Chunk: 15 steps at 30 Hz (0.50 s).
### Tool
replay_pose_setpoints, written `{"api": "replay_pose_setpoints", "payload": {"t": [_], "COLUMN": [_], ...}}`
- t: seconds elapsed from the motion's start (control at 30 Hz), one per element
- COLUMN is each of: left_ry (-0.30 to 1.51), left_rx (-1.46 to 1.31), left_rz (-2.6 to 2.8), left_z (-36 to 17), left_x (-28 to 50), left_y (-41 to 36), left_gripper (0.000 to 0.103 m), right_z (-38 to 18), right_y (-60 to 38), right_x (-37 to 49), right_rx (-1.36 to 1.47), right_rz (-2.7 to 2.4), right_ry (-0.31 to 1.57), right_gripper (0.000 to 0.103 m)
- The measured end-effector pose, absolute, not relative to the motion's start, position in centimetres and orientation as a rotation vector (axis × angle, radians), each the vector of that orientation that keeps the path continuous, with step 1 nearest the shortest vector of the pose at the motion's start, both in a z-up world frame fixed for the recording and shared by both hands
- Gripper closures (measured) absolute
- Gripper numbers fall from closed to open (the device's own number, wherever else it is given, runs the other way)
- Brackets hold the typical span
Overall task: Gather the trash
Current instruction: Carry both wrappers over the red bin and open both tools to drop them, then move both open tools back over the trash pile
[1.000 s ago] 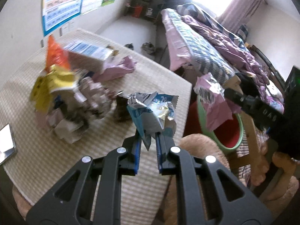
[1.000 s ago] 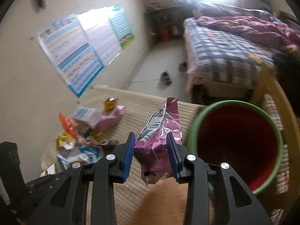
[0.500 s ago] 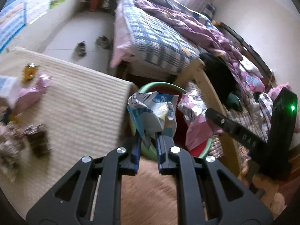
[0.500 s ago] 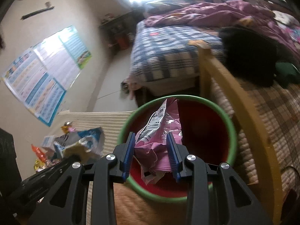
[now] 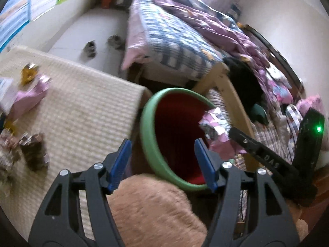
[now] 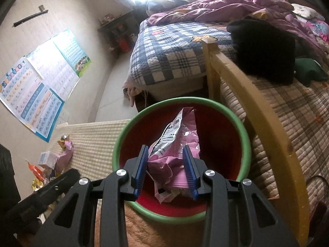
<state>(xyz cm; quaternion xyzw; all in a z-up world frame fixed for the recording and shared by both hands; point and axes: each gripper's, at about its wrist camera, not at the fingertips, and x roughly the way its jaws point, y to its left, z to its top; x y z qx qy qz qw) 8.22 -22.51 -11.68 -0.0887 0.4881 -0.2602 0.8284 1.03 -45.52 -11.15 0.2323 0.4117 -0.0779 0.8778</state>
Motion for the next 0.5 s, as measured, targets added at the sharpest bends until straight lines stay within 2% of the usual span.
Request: {"api": "replay_pose_setpoints", "payload": {"t": [0.13, 0.2, 0.5], "left_ry": [1.039, 1.033, 1.009], "left_rx": [-0.215, -0.213, -0.234], "left_rz": [-0.483, -0.467, -0.360], "left_z": [-11.9, -11.9, -11.6], "left_x": [7.9, 7.5, 5.4], "left_y": [-19.1, -18.0, -11.5], "left_gripper": [0.040, 0.040, 0.037], "right_z": [-11.6, -11.5, -10.7], "right_y": [-44.9, -44.7, -41.5], "right_x": [1.4, 1.4, 1.8], "right_rx": [0.501, 0.504, 0.460], "right_rz": [-0.152, -0.151, -0.097], "right_ry": [0.873, 0.871, 0.879], "right_gripper": [0.063, 0.052, 0.051]}}
